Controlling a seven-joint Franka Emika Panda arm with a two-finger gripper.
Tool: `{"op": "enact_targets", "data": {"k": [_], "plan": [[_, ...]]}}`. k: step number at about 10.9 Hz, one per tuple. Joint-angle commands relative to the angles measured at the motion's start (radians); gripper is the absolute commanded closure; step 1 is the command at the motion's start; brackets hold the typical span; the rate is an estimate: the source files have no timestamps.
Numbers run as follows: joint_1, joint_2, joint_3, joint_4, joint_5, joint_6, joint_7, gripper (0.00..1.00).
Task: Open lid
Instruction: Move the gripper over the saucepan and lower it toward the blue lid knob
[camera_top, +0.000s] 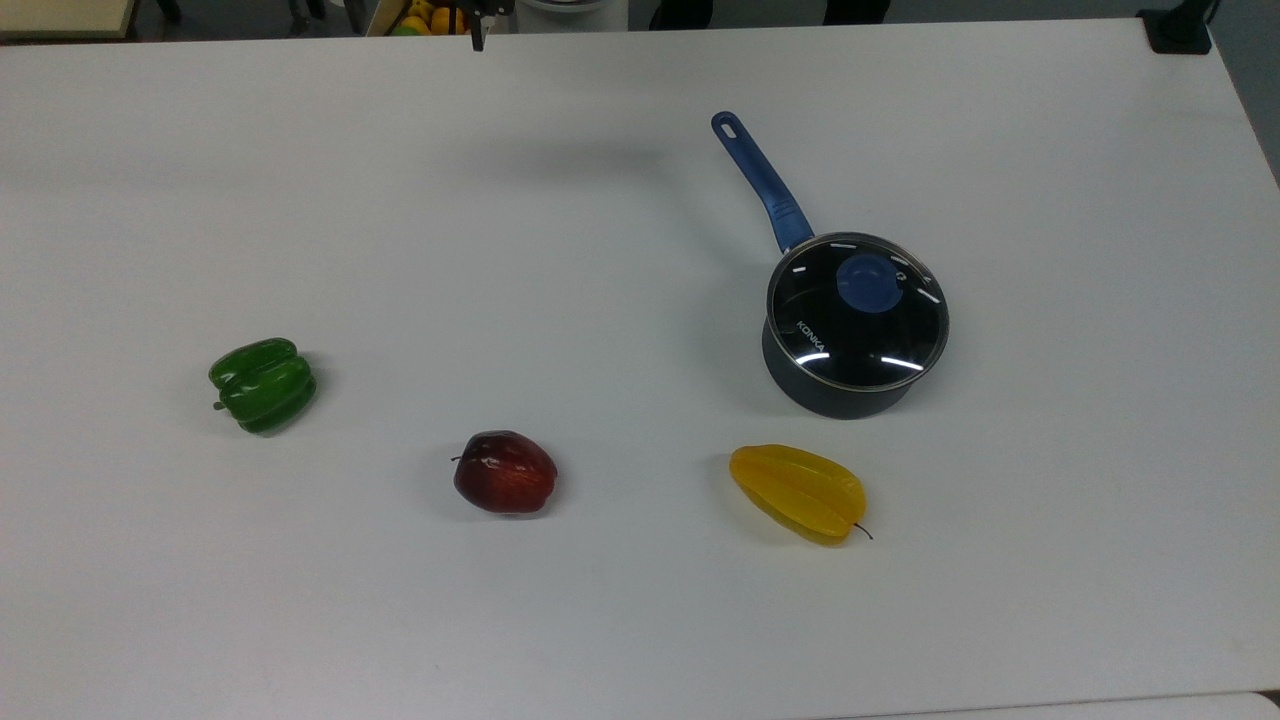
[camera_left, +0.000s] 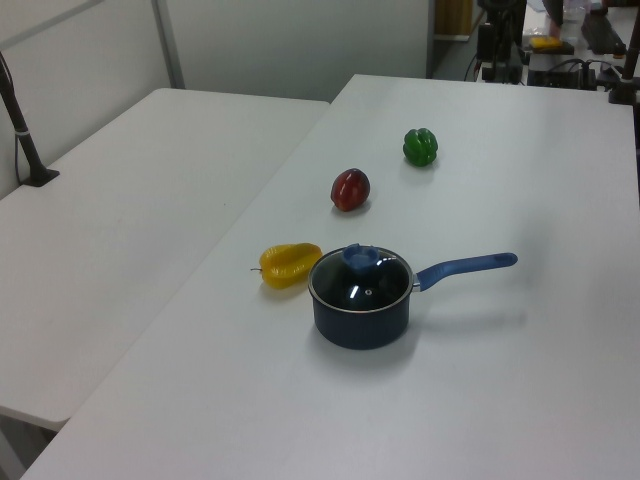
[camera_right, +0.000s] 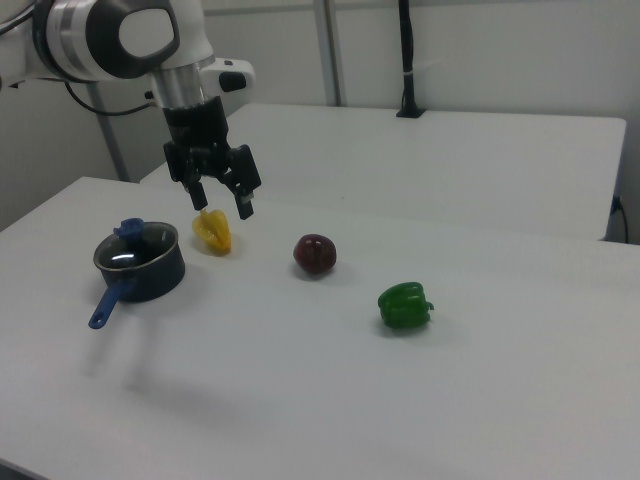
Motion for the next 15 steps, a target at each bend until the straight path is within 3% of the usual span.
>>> {"op": "enact_targets", "data": {"k": [1,7,9,15], "plan": [[-0.007,-0.023,-0.001,-0.021,0.018,0.000,-0.016,0.00],[0.019,-0.007,0.008,-0.019,0.043,0.010,-0.015,0.00],[0.081,0.005,0.009,-0.001,0.095,0.051,0.001,0.00],[0.382,0.085,0.011,0.001,0.087,0.266,0.174,0.00]]}}
